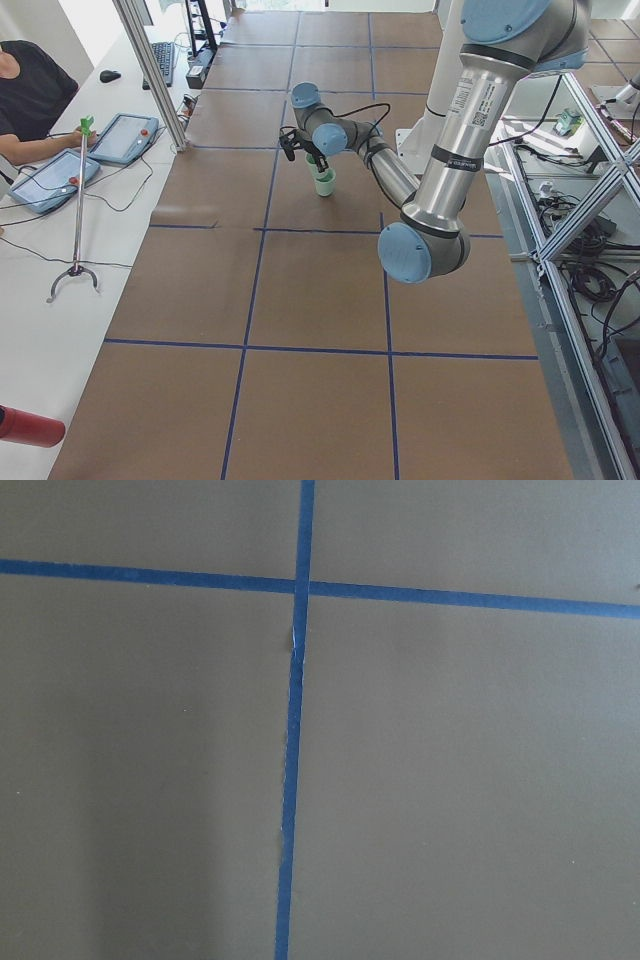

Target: Stack cups

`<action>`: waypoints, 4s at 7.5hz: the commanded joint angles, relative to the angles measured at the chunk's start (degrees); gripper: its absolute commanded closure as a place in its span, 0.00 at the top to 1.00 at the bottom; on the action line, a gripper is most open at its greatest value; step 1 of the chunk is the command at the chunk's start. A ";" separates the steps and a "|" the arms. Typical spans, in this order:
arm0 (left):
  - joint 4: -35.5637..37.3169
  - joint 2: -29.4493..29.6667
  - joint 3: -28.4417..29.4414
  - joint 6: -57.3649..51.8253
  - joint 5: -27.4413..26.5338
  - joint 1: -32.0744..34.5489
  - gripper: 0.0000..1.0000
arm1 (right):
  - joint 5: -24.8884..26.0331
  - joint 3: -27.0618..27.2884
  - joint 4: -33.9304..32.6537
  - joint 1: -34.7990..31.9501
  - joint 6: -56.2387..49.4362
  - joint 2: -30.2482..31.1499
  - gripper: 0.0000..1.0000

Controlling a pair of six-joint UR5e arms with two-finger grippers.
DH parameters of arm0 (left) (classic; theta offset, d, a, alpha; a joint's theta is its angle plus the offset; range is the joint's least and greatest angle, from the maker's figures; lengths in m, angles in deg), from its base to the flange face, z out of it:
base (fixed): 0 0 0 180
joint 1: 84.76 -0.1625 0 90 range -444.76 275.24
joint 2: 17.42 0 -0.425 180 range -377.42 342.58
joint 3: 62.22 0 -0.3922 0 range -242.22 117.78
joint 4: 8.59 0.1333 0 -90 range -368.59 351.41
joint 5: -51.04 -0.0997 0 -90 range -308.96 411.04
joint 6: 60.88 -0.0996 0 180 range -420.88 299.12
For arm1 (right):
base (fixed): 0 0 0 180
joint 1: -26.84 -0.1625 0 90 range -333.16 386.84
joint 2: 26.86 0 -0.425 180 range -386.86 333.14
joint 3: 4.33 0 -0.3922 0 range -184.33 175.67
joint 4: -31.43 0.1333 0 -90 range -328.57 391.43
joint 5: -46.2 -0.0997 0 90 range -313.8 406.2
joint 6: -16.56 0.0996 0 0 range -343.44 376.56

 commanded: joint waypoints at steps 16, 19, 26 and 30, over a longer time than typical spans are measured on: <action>0.34 -13.59 -1.16 -55.14 2.25 27.80 1.00 | 0.00 -0.01 -0.05 0.00 -0.02 0.00 1.00; 0.78 -18.61 10.15 -75.64 5.25 43.20 1.00 | 0.00 -0.01 0.03 0.00 -0.02 0.00 1.00; 1.57 -24.86 15.65 -84.13 5.25 47.63 1.00 | 0.00 -0.01 -0.05 0.00 -0.02 0.00 1.00; 1.66 -24.94 15.73 -84.05 5.25 47.63 1.00 | 0.00 -0.01 0.03 0.00 0.07 0.00 1.00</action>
